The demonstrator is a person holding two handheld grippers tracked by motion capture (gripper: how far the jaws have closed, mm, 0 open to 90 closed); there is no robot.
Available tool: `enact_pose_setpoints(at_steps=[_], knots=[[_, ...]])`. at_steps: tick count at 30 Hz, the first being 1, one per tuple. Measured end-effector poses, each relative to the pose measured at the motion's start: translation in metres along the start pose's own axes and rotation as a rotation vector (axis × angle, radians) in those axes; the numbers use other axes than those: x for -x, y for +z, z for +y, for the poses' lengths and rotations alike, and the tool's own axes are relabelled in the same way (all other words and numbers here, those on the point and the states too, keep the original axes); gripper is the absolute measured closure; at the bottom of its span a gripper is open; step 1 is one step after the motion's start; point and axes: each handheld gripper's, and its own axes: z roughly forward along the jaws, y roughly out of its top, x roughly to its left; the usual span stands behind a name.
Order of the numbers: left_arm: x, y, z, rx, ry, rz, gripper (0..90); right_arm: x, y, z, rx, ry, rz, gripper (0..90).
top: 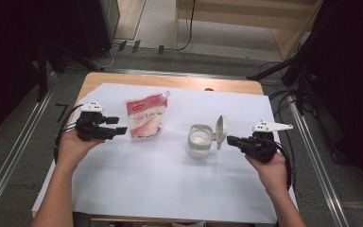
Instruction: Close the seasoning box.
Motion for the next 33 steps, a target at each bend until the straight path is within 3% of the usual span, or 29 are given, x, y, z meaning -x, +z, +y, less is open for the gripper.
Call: enact_pose_setpoints(at_steps=[10,25,33], knots=[[0.002,0.0,0.0,-0.011,0.012,0.009,40.3,0.007,0.013,0.007,0.04,0.067,-0.018,90.0],[0.002,0.001,-0.002,-0.015,0.022,0.014,40.4,0.007,0.024,0.024,0.04,0.049,-0.032,90.0],[0.002,0.002,-0.003,-0.024,0.021,0.013,40.4,0.0,0.026,0.028,0.035,0.048,-0.02,89.4]])
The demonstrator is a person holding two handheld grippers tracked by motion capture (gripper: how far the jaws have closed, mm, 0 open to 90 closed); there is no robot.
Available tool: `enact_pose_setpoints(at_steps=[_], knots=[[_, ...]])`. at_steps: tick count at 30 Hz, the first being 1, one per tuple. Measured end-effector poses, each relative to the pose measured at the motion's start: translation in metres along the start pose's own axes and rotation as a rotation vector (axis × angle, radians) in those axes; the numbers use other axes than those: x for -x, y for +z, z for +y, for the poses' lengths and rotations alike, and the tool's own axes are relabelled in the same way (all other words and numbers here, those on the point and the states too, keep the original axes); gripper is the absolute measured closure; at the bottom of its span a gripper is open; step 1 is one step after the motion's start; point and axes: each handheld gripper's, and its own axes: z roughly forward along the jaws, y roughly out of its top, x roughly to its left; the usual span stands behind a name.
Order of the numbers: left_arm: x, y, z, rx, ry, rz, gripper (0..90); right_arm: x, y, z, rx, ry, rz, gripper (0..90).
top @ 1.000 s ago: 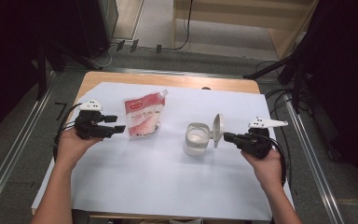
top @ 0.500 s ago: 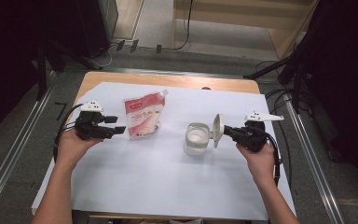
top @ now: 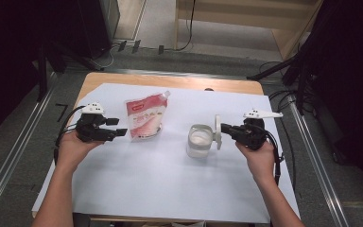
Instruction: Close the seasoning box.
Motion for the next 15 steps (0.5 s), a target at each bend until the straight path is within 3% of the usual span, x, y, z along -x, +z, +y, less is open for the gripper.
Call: enact_pose_setpoints(at_steps=[10,15], knots=[[-0.001,0.0,-0.001,-0.002,0.004,0.007,39.7,-0.02,0.006,0.005,-0.005,-0.08,0.033,84.3],[-0.002,0.0,0.0,-0.008,0.002,0.009,39.3,-0.023,0.009,0.004,-0.021,-0.097,0.043,74.6]])
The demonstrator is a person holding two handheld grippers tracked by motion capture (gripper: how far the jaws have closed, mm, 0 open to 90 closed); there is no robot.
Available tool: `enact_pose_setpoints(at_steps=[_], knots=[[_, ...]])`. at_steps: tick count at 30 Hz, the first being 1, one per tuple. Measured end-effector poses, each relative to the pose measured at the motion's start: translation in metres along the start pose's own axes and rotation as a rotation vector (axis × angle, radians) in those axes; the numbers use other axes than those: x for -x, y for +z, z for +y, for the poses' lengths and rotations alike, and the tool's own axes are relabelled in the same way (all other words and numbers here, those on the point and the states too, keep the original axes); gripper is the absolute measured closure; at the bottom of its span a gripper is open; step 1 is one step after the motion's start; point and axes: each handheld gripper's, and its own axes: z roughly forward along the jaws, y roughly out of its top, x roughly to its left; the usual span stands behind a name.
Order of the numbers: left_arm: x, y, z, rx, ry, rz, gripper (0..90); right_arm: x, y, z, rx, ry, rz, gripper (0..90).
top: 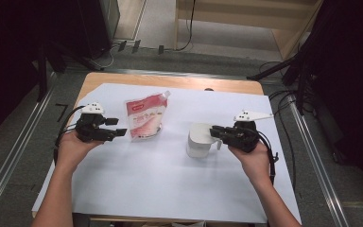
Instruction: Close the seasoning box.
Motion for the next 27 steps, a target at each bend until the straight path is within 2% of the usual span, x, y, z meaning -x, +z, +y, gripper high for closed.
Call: enact_pose_setpoints(at_steps=[4,13,21,27], knots=[[0.001,0.001,-0.001,-0.004,-0.003,0.0,39.0,0.0,0.0,0.0,-0.004,-0.011,0.001,64.2],[0.001,0.001,-0.001,-0.001,-0.007,0.003,38.5,0.01,-0.01,-0.004,0.016,-0.002,-0.019,54.3],[0.0,0.0,-0.001,-0.005,-0.001,0.003,38.3,0.02,-0.02,-0.011,0.039,0.0,-0.044,52.1],[-0.001,0.0,-0.002,-0.002,-0.002,0.006,38.2,0.032,-0.03,-0.019,0.046,0.031,-0.079,51.1]])
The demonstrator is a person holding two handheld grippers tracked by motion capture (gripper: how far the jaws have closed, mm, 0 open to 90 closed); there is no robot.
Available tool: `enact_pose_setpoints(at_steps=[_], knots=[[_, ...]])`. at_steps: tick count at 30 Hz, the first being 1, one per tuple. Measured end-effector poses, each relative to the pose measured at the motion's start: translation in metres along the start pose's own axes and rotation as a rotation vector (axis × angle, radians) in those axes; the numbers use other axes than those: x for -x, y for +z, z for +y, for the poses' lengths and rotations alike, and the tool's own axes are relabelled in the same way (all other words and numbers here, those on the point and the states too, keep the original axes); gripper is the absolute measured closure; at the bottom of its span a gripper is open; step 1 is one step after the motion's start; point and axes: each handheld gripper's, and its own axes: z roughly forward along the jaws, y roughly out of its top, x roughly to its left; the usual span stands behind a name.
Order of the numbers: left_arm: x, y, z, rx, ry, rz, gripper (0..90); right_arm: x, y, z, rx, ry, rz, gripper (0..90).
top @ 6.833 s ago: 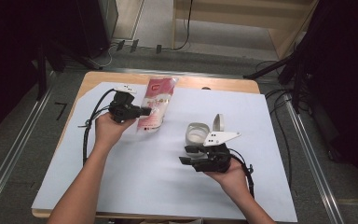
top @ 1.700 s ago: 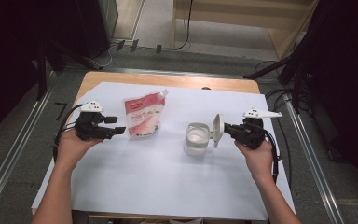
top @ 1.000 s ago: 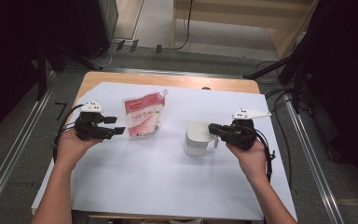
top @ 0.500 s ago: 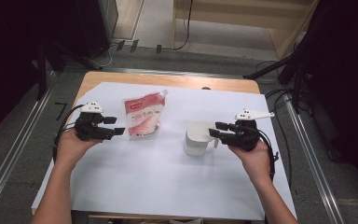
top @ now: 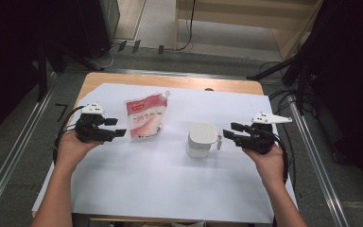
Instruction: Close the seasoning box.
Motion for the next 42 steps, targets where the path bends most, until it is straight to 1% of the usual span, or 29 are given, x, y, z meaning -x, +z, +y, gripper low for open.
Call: enact_pose_setpoints(at_steps=[1,5,7,8,10,13,16,18,20,22,23,24,28,29,33,38,40,42], knots=[[0.0,0.0,0.0,0.001,-0.003,0.004,38.1,0.002,-0.001,-0.001,0.002,-0.002,-0.005,51.4],[0.001,-0.001,0.001,0.004,0.003,0.002,38.0,0.012,-0.008,-0.007,0.018,0.022,-0.027,51.1],[0.001,0.0,0.001,0.004,0.006,0.005,37.9,0.015,-0.009,-0.009,0.02,0.02,-0.037,50.3],[0.001,0.0,0.001,-0.002,0.008,0.004,37.8,0.017,-0.01,-0.01,0.017,0.012,-0.05,50.1],[0.001,0.0,0.001,-0.005,0.004,0.004,37.7,0.019,-0.01,-0.013,0.013,0.004,-0.058,50.1],[0.001,0.001,0.0,-0.005,0.004,0.009,37.7,0.023,-0.009,-0.017,0.002,0.01,-0.072,50.0],[0.001,0.0,0.0,-0.007,0.006,0.003,37.6,0.028,-0.009,-0.022,-0.006,0.013,-0.087,49.4],[0.001,0.001,0.0,-0.007,0.008,0.006,37.6,0.031,-0.009,-0.024,-0.017,0.024,-0.097,49.1],[0.0,0.001,0.0,-0.009,0.011,0.007,37.5,0.035,-0.009,-0.026,-0.014,0.032,-0.106,49.1],[0.0,0.001,0.0,-0.008,0.007,0.005,37.4,0.039,-0.01,-0.028,-0.015,0.055,-0.112,49.1],[0.0,0.001,0.0,-0.012,0.004,0.002,37.4,0.041,-0.01,-0.029,-0.015,0.054,-0.12,49.1],[0.0,0.001,-0.001,-0.005,0.002,0.008,37.4,0.042,-0.01,-0.029,-0.012,0.06,-0.122,49.1],[-0.001,0.0,-0.001,-0.011,-0.002,0.001,37.4,0.046,-0.012,-0.03,-0.011,0.071,-0.138,48.7],[-0.001,0.001,-0.001,-0.011,-0.001,0.007,37.4,0.046,-0.012,-0.031,-0.011,0.076,-0.141,48.6],[-0.002,0.001,-0.001,-0.016,-0.002,0.001,37.4,0.049,-0.012,-0.032,-0.006,0.078,-0.152,48.4],[-0.001,0.001,-0.001,-0.004,-0.012,0.001,36.8,0.053,-0.011,-0.032,-0.002,0.084,-0.164,48.4],[-0.001,0.001,-0.001,-0.003,-0.013,0.009,35.8,0.053,-0.011,-0.032,-0.001,0.088,-0.181,48.4],[-0.002,0.002,-0.001,-0.001,-0.019,0.006,35.7,0.053,-0.01,-0.033,-0.008,0.083,-0.186,48.4]])
